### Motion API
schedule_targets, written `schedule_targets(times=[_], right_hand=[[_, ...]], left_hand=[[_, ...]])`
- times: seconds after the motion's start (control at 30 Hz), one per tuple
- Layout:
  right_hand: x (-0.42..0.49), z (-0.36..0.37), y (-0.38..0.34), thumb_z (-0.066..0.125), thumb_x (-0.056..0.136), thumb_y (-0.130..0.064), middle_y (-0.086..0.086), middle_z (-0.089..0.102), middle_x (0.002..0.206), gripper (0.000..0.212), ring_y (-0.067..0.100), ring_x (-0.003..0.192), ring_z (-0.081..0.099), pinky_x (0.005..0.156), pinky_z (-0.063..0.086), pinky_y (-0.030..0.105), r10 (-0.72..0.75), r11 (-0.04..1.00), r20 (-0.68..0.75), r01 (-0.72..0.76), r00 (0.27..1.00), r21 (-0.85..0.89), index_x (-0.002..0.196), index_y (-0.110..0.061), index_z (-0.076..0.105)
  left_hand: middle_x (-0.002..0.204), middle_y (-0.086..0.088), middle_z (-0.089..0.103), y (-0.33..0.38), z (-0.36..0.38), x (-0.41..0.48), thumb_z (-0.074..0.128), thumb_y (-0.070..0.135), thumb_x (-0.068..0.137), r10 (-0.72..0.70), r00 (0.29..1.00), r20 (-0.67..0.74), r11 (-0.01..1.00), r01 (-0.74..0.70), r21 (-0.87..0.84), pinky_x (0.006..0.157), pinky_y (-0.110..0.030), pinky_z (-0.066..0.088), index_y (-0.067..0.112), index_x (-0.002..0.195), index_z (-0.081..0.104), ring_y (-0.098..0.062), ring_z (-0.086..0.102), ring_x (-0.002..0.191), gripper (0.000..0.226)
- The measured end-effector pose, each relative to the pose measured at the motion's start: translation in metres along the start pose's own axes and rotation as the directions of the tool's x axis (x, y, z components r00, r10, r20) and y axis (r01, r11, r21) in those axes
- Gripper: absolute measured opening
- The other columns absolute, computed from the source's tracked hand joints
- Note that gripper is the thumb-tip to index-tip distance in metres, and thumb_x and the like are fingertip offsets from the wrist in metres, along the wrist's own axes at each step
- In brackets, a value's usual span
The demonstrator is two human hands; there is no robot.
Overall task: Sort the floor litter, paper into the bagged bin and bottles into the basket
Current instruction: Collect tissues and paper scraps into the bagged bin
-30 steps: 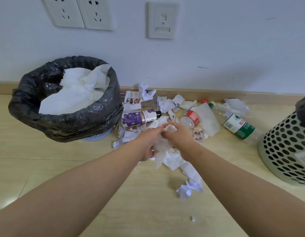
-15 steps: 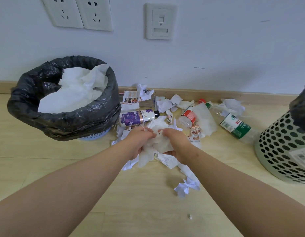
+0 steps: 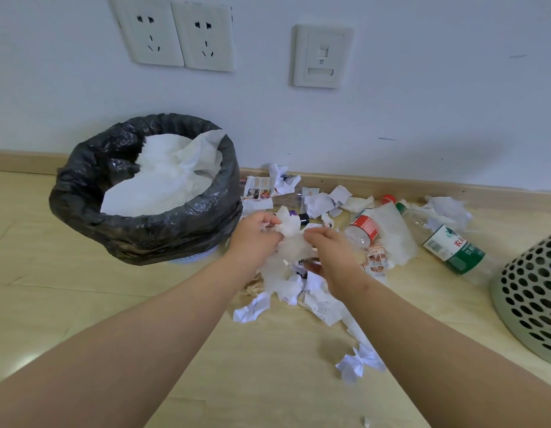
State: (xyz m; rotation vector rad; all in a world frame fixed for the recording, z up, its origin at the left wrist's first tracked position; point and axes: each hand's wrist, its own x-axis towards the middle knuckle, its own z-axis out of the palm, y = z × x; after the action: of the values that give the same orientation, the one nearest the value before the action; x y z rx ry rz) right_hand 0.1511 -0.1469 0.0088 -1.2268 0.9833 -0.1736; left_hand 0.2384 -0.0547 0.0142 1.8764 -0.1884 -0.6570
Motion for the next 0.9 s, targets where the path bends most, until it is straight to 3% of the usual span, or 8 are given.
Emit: schedule_targets(times=[0.2,0.37,0.47,0.6,0.67,0.73,0.83,0.9], right_hand=[[-0.003,0.039,-0.035,0.051,0.093,-0.009,0.003,0.060,0.076,0.011,0.016,0.063,0.054,0.061,0.045,0.026,-0.064,0.981,0.004,0.062,0.998,0.185,0.085,-0.014,0.056],[-0.004,0.065,-0.040,0.052,0.094,-0.012,0.004,0.062,0.076,0.009,0.015,0.063,0.055,0.061,0.047,0.027,-0.062,0.975,0.051,0.049,0.997,0.218,0.087,-0.014,0.059],[-0.002,0.071,-0.035,0.052,0.094,-0.012,0.005,0.061,0.075,0.011,0.015,0.063,0.054,0.062,0.047,0.027,-0.032,0.979,0.057,0.020,0.998,0.203,0.085,-0.014,0.059],[0.000,0.075,-0.029,0.053,0.092,-0.009,0.005,0.059,0.070,0.014,0.015,0.058,0.051,0.061,0.045,0.027,-0.001,0.977,0.039,-0.008,0.999,0.215,0.079,-0.011,0.057],[0.001,0.077,-0.026,0.053,0.092,-0.009,0.006,0.058,0.070,0.013,0.015,0.057,0.050,0.060,0.044,0.026,0.008,0.976,0.040,-0.016,0.999,0.219,0.079,-0.011,0.057],[0.002,0.077,-0.024,0.054,0.092,-0.011,0.006,0.058,0.071,0.012,0.015,0.058,0.050,0.061,0.045,0.027,0.011,0.977,0.045,-0.021,0.999,0.214,0.080,-0.011,0.057],[0.005,0.076,-0.021,0.055,0.092,-0.011,0.005,0.061,0.073,0.011,0.015,0.060,0.052,0.063,0.047,0.026,0.028,0.979,0.039,-0.035,0.999,0.199,0.082,-0.012,0.058],[0.007,0.074,-0.018,0.054,0.092,-0.010,0.006,0.061,0.074,0.011,0.016,0.060,0.053,0.061,0.047,0.025,0.041,0.982,0.035,-0.046,0.999,0.184,0.082,-0.013,0.058]], left_hand=[[0.090,0.003,0.057,0.056,-0.044,0.018,0.060,0.002,0.084,0.144,0.961,-0.236,0.967,-0.187,-0.173,0.061,-0.020,0.046,0.026,0.081,0.058,-0.008,0.052,0.070,0.024],[0.097,0.004,0.059,0.084,-0.089,0.026,0.060,0.004,0.085,0.186,0.855,-0.484,0.907,-0.339,-0.250,0.057,-0.015,0.043,0.026,0.088,0.057,-0.005,0.054,0.071,0.022],[0.083,0.007,0.055,0.090,-0.119,0.032,0.060,0.002,0.085,0.138,0.800,-0.584,0.858,-0.391,-0.334,0.055,-0.013,0.044,0.026,0.081,0.054,-0.005,0.053,0.063,0.025],[0.084,0.004,0.057,0.082,-0.144,0.039,0.058,0.001,0.085,0.057,0.750,-0.659,0.829,-0.404,-0.387,0.057,-0.016,0.046,0.025,0.082,0.053,-0.009,0.056,0.065,0.024],[0.096,0.000,0.059,0.068,-0.149,0.043,0.055,0.003,0.086,0.105,0.696,-0.710,0.908,-0.358,-0.217,0.061,-0.019,0.048,0.023,0.089,0.054,-0.012,0.058,0.075,0.021],[0.111,-0.006,0.059,0.049,-0.150,0.050,0.050,0.005,0.088,0.241,0.713,-0.659,0.970,-0.194,0.145,0.077,-0.030,0.050,0.019,0.100,0.057,-0.022,0.059,0.095,0.020],[0.125,-0.010,0.055,0.021,-0.141,0.059,0.051,0.020,0.089,0.185,0.958,-0.218,0.748,0.006,0.664,0.094,-0.036,0.044,0.017,0.124,0.055,-0.031,0.053,0.111,0.036],[0.132,-0.012,0.050,0.015,-0.137,0.062,0.047,0.029,0.092,0.083,0.996,-0.045,0.593,-0.013,0.805,0.099,-0.041,0.041,0.017,0.131,0.050,-0.032,0.048,0.117,0.041]])
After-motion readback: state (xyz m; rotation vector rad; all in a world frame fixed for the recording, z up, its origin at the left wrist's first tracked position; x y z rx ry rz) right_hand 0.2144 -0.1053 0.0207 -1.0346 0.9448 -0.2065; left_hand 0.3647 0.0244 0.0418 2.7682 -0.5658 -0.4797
